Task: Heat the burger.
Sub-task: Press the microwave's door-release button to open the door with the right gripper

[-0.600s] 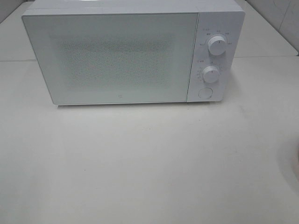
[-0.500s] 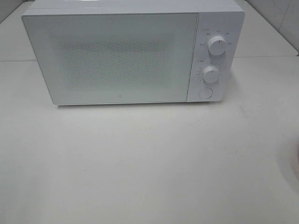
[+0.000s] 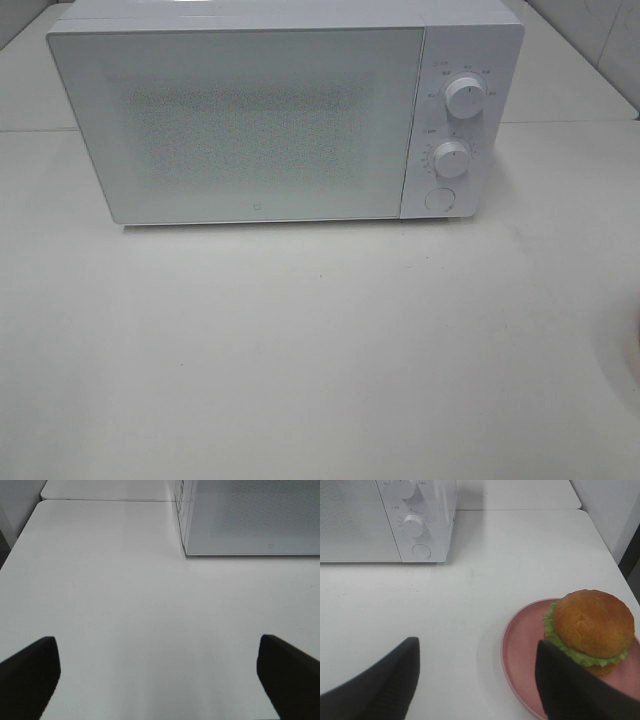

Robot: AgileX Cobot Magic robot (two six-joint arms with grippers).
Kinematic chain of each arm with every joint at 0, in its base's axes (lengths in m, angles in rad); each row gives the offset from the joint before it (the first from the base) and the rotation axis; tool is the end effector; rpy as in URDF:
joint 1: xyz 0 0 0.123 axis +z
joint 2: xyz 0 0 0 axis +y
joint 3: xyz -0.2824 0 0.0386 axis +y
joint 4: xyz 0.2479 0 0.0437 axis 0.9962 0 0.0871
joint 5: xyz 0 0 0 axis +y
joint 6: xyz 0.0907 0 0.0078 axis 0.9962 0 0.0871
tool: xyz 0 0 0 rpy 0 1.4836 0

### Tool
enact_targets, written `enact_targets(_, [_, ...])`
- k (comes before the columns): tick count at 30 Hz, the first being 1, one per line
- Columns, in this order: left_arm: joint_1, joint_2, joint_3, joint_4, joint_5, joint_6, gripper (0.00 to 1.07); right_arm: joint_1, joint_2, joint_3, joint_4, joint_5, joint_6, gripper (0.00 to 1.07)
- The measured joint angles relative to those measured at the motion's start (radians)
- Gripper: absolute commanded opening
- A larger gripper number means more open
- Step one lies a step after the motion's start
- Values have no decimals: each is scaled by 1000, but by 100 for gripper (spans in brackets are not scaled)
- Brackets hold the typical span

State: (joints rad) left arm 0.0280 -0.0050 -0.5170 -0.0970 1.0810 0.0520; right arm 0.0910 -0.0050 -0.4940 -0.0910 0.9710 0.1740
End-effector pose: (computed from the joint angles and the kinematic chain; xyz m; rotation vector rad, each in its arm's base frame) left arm -0.0085 -0.0080 0.2805 0.0314 2.0392 -0.0658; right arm -0.0010 -0.0070 0.2832 0.0803 1.9515 0.0676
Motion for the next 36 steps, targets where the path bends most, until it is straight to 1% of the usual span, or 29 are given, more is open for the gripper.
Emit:
enact_targets(6, [0, 0, 0, 0, 0, 0, 100, 0, 11, -23, 22, -26, 0, 64])
enact_targets(9, [0, 0, 0, 0, 0, 0, 100, 0, 57, -35, 22, -61, 0, 64])
enact_targets(11, [0, 0, 0, 0, 0, 0, 100, 0, 123, -37, 22, -115, 0, 64])
enact_targets(12, [0, 0, 0, 0, 0, 0, 100, 0, 123, -37, 22, -115, 0, 64])
enact_targets(14, [0, 0, 0, 0, 0, 0, 100, 0, 207, -37, 16, -206, 0, 64])
enact_targets(16, [0, 0, 0, 0, 0, 0, 100, 0, 223, -37, 15, -226, 0, 64])
enact_targets(17, [0, 0, 0, 0, 0, 0, 100, 0, 260, -37, 14, -276, 0, 64])
enact_targets(20, [0, 0, 0, 0, 0, 0, 100, 0, 278, -37, 14, -300, 0, 64])
enact_targets(22, [0, 0, 0, 0, 0, 0, 100, 0, 335, -37, 14, -374, 0, 64])
enact_targets(26, [0, 0, 0, 0, 0, 0, 100, 0, 379, -37, 14, -429, 0, 64])
enact_targets(28, [0, 0, 0, 0, 0, 0, 100, 0, 421, -37, 12, -488, 0, 64])
enact_targets(33, [0, 0, 0, 0, 0, 0, 100, 0, 475, -37, 11, -548, 0, 64])
enact_targets(36, [0, 0, 0, 0, 0, 0, 100, 0, 537, -37, 11, -601, 0, 64])
